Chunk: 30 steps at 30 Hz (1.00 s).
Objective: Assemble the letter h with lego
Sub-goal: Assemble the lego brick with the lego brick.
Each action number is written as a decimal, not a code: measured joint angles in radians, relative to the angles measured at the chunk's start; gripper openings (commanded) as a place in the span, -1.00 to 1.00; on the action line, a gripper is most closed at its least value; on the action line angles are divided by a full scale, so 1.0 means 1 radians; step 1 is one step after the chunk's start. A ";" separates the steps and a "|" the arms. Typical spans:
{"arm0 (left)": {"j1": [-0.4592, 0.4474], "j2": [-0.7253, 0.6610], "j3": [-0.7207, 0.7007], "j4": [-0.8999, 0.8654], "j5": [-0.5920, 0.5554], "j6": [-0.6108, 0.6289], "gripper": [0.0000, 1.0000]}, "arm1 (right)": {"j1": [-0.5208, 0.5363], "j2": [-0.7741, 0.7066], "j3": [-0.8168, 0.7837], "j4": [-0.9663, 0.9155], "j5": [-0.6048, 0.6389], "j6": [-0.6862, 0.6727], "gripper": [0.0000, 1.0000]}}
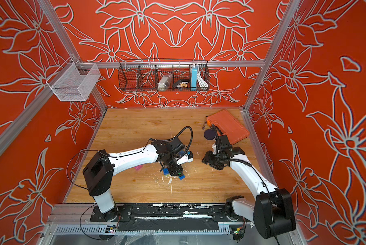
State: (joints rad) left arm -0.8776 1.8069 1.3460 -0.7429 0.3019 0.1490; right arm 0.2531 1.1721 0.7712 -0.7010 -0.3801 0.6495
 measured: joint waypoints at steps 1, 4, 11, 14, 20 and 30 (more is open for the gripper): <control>-0.003 0.009 0.012 -0.010 -0.012 -0.026 -0.57 | 0.000 -0.009 0.000 -0.004 0.010 -0.005 0.14; -0.028 0.032 0.036 -0.027 -0.048 -0.088 -0.50 | 0.000 -0.028 0.000 -0.011 0.029 -0.016 0.14; -0.093 0.085 0.058 -0.045 -0.103 -0.158 -0.48 | 0.000 -0.034 0.000 -0.023 0.047 -0.029 0.13; -0.092 0.106 0.061 -0.047 -0.126 -0.167 -0.48 | 0.000 -0.042 0.000 -0.026 0.047 -0.031 0.13; -0.089 0.122 0.061 -0.042 -0.158 -0.172 -0.48 | 0.000 -0.079 0.000 -0.032 0.046 -0.034 0.11; -0.090 0.126 0.068 -0.029 -0.190 -0.164 -0.48 | 0.000 -0.094 -0.020 -0.032 0.027 -0.034 0.10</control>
State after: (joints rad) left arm -0.9676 1.9331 1.4139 -0.7723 0.1116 -0.0147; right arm 0.2531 1.0779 0.7513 -0.7326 -0.3527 0.6151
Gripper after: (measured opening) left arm 0.319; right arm 0.547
